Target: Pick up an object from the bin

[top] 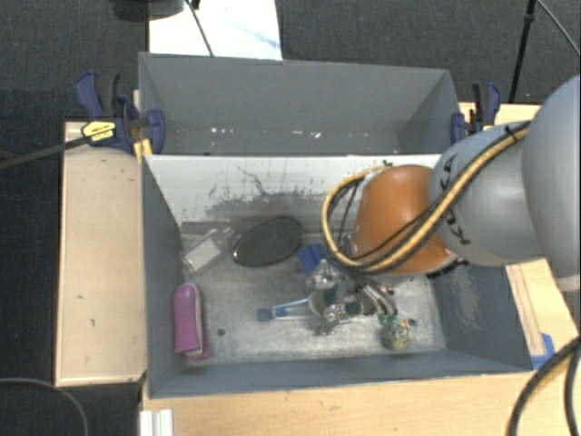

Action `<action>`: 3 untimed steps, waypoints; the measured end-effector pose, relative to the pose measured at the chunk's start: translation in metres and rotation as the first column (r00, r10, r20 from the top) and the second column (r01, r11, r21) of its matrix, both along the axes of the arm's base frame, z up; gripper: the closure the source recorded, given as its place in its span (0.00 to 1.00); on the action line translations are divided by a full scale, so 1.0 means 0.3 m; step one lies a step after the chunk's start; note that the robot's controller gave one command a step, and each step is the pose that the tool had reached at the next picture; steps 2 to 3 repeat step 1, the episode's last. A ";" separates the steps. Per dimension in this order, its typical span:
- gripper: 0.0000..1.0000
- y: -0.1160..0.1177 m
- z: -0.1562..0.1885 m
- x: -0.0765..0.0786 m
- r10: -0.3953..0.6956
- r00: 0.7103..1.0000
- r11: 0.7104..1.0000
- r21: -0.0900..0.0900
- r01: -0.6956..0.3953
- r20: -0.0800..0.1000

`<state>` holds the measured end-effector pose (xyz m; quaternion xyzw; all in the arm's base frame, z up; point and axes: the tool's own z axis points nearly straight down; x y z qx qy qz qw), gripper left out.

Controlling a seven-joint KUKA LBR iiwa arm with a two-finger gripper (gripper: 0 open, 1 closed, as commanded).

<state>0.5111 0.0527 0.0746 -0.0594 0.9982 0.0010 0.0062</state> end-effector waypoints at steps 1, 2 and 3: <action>1.00 -0.079 0.474 -0.002 -0.043 0.999 0.999 -0.002 0.043 -0.003; 1.00 -0.079 0.474 -0.002 -0.043 0.999 0.999 -0.002 0.043 -0.003; 1.00 -0.079 0.474 -0.002 -0.043 0.999 0.999 -0.002 0.043 -0.003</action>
Offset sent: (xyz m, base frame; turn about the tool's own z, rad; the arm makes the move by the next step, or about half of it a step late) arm -0.0025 -0.0232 0.1373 0.0359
